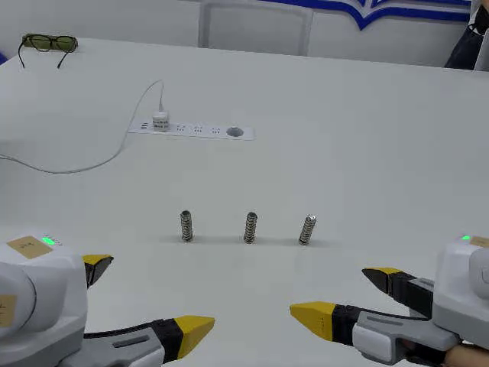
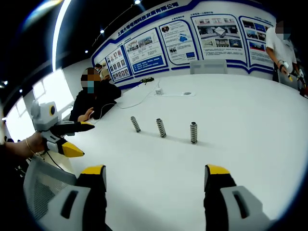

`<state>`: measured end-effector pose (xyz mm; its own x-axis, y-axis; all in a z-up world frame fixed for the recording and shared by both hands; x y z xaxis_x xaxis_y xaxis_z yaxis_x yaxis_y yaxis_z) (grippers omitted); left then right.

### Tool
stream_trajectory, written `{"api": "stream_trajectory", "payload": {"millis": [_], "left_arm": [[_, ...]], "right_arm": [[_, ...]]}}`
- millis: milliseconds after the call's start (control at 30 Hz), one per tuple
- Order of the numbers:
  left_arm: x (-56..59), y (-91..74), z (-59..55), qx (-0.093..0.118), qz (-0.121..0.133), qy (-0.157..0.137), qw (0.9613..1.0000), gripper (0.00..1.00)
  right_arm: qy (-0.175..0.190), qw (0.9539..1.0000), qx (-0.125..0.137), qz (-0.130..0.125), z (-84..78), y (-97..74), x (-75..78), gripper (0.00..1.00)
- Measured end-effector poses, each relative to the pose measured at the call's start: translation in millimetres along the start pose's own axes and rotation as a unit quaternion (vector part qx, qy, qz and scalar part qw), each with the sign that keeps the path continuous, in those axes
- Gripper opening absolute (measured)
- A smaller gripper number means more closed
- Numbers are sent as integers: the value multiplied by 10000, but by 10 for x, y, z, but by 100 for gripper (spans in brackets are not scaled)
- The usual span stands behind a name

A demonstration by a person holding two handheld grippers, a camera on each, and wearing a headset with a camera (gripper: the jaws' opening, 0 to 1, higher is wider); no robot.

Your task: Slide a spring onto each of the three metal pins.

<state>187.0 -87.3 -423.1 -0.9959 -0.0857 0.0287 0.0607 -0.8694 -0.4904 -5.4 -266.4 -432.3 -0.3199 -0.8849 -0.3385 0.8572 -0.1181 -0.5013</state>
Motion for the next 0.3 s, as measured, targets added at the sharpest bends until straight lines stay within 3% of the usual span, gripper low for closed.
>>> {"api": "stream_trajectory", "payload": {"millis": [133, 300], "left_arm": [[-1, -13, -2, 38, 6, -112, 9999, 91], [19, -27, -3, -4, 33, -43, 10000, 91]], "right_arm": [[-39, 10000, 2, -38, -7, -11, -8, 86], [-84, 9999, -66, -38, -21, -20, -23, 87]]}}
Point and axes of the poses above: the centre of the closed fingertips' face, and the gripper's own axes: y roughly forward along the fingers, x roughly to its right, z roughly out of its top, the point moved 7 cm from there along -y, roughly backward along the fingers, and after that the axes turned 6 degrees about y, right-handed, at the moved point
